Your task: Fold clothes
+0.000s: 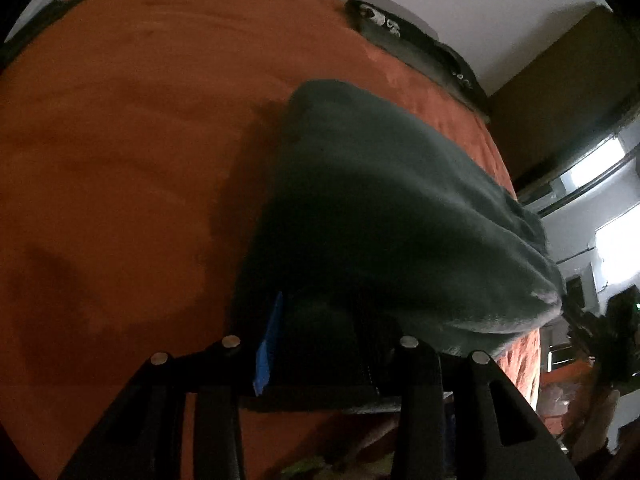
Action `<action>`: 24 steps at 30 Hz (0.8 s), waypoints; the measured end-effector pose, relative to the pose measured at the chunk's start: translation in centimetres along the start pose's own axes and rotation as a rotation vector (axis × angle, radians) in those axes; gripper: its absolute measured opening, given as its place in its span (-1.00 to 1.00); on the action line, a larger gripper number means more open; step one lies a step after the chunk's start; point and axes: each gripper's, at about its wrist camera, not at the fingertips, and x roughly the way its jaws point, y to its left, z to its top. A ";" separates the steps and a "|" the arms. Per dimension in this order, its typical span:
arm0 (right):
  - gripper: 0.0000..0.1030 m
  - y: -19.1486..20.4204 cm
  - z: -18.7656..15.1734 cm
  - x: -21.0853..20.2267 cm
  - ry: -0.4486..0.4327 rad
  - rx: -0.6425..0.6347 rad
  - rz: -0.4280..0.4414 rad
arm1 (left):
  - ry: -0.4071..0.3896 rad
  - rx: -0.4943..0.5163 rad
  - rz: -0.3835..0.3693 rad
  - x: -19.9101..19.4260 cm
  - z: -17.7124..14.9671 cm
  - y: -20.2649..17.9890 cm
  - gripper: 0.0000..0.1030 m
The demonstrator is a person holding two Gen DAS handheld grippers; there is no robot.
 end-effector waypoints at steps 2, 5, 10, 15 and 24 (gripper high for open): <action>-0.88 -1.4 -0.9 2.0 0.074 0.044 -0.043 | 0.015 0.016 0.015 -0.2 0.1 -0.4 -0.17; -0.88 -3.3 -2.1 2.4 0.096 0.128 -0.032 | 0.042 0.020 0.002 -1.7 0.5 -0.2 -0.17; -0.83 -1.8 -0.3 -2.3 0.022 0.096 -0.167 | -0.102 0.044 0.024 -7.5 4.2 -2.8 -0.19; -0.70 4.8 3.6 -2.4 -0.077 -0.037 0.019 | -0.165 0.101 -0.100 -7.4 8.2 -8.5 -0.06; -1.00 7.1 4.4 13.5 0.051 -0.226 -0.165 | -0.125 0.159 0.096 7.0 3.4 -7.6 0.10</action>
